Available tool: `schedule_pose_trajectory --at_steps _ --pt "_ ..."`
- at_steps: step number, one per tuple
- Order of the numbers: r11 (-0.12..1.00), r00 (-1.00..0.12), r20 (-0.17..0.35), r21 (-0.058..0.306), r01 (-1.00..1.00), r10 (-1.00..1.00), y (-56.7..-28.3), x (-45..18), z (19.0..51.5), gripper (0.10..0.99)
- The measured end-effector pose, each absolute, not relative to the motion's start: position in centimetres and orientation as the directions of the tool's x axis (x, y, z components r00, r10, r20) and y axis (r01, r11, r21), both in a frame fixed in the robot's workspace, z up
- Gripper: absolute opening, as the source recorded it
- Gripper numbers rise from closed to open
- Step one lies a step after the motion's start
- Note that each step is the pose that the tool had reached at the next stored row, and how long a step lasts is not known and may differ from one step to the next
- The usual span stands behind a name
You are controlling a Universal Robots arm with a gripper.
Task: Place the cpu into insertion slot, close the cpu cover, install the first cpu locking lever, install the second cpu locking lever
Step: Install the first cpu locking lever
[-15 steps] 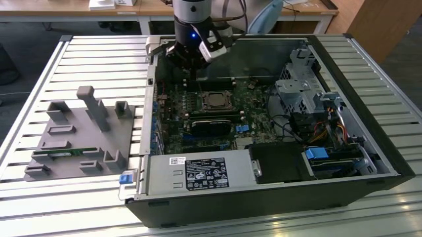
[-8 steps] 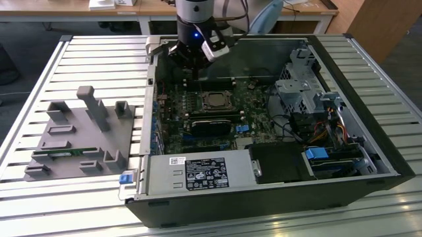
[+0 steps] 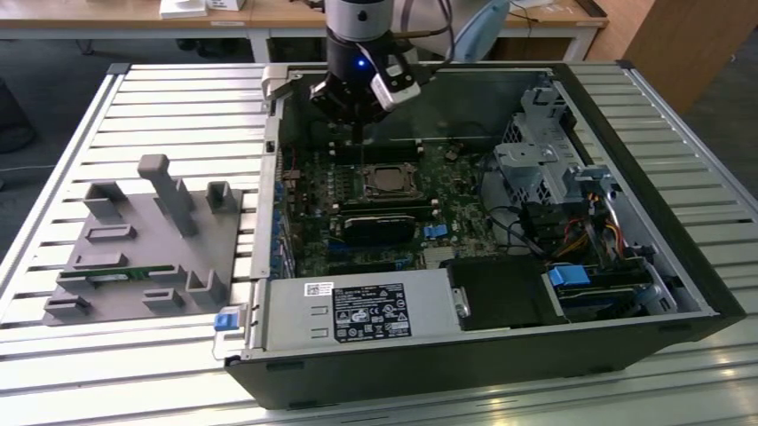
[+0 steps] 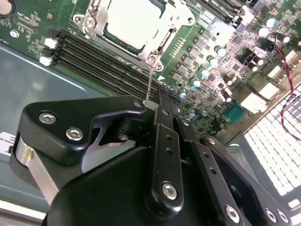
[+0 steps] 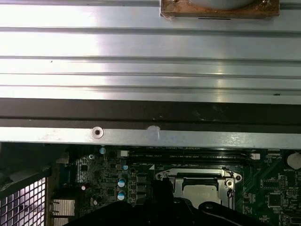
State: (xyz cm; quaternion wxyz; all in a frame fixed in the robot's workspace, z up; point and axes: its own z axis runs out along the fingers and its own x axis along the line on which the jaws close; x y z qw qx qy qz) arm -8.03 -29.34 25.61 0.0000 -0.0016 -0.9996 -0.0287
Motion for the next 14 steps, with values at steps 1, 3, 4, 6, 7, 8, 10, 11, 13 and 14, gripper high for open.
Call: schedule_pose_trajectory --at_steps 1,3,4,6,7,8,10,11,13,14 --pt "0.998 -1.0 0.0 0.057 0.003 0.003 -29.34 -7.94 25.59 0.106" --pt "0.998 -1.0 0.0 0.057 0.003 0.003 -29.34 -7.79 25.59 0.106" --pt "0.998 -1.0 0.0 0.057 0.003 0.003 -29.35 -7.74 25.58 0.106" --pt "0.998 -1.0 0.0 0.058 0.003 0.003 -29.34 -7.64 25.56 0.106" --pt "0.998 -1.0 0.0 0.058 0.003 0.003 -29.34 -7.61 25.55 0.106" --pt "0.998 -1.0 0.0 0.057 0.003 0.003 -29.34 -7.6 25.55 0.106" --pt "0.998 -1.0 0.0 0.057 0.003 0.003 -29.34 -7.58 25.54 0.106" --pt "0.998 -1.0 0.0 0.057 0.003 0.003 -29.34 -7.57 25.53 0.106" --pt "0.998 -1.0 0.0 0.057 0.003 0.003 -29.34 -7.56 25.53 0.106" --pt "0.998 -1.0 0.0 0.057 0.003 0.003 -29.34 -7.56 25.52 0.106"
